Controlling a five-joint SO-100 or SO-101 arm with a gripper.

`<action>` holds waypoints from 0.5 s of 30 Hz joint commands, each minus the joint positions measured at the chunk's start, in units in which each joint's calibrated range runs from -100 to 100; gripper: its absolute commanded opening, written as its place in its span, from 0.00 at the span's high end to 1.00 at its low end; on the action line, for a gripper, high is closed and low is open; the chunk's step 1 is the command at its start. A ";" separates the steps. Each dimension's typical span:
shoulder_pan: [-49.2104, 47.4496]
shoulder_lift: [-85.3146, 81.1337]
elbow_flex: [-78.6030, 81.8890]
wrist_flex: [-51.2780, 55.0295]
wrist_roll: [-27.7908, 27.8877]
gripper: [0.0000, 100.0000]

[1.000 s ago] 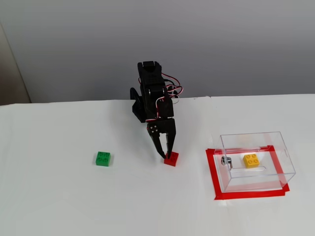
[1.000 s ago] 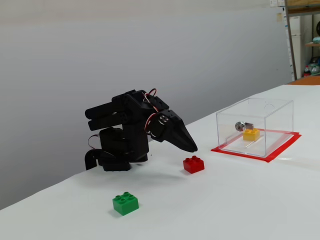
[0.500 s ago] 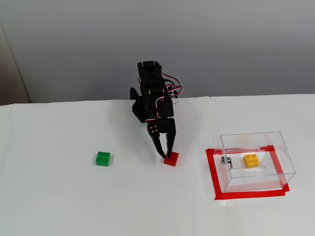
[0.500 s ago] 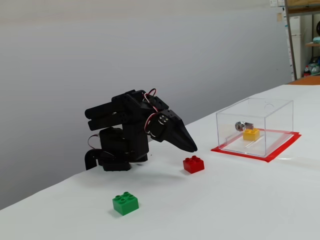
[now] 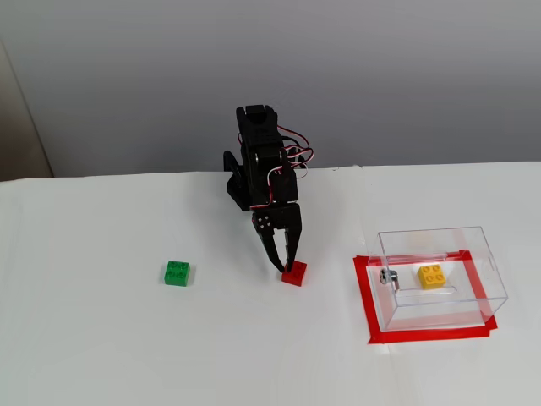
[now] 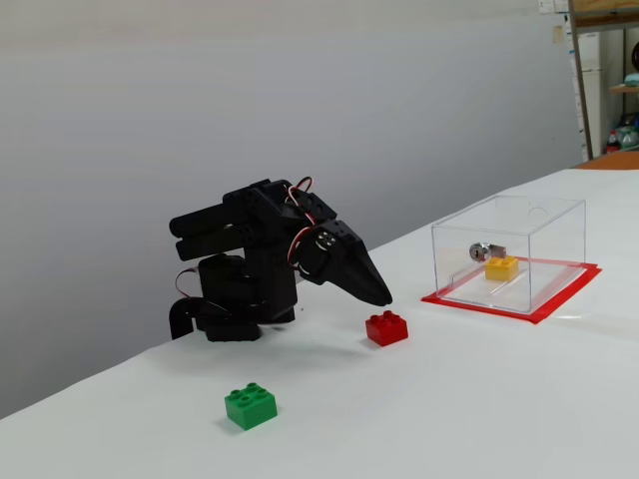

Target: Pick the yellow lego brick and place it into the transparent box

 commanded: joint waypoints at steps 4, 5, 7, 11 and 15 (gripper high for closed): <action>-0.29 -0.59 0.77 0.01 0.38 0.98; -0.29 -0.59 0.77 0.01 0.38 0.98; -0.29 -0.59 0.77 0.01 0.33 0.98; -0.29 -0.51 0.77 0.01 0.33 0.98; -0.29 -0.51 0.77 0.01 0.33 0.98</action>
